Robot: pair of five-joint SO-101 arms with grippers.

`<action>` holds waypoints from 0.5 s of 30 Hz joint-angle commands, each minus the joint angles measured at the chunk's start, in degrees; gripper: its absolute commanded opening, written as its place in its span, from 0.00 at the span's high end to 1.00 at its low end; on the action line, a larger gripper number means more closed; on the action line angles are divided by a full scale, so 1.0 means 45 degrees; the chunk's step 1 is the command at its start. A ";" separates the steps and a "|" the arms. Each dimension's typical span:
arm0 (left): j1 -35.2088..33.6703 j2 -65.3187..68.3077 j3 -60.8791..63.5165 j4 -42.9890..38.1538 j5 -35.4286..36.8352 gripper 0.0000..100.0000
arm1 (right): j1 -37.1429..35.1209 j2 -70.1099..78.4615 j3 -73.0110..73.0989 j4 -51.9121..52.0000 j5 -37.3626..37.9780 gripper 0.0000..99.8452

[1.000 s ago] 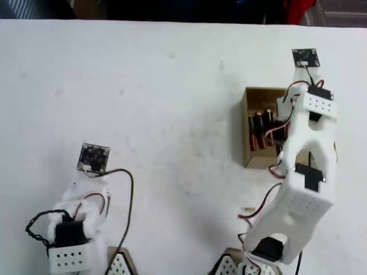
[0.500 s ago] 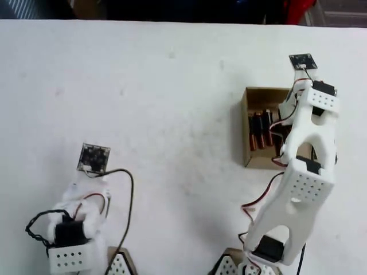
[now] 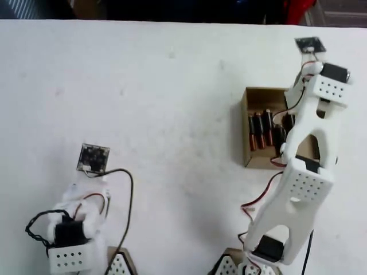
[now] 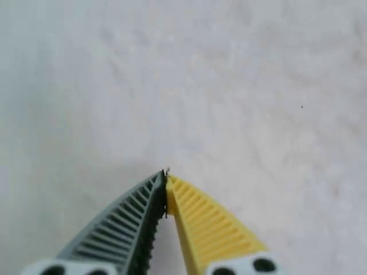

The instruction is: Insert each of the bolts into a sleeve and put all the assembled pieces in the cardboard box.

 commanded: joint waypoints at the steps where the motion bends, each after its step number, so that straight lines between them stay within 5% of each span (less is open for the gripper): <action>1: -0.0010 -0.0107 -0.0039 0.0156 0.1602 0.98 | -0.0459 -0.0166 -0.2149 0.1280 -0.0977 0.99; 15: 0.1358 -0.0107 -0.0020 0.0137 0.3321 0.98 | -0.2237 -0.1534 -0.6271 0.2725 -0.3341 0.97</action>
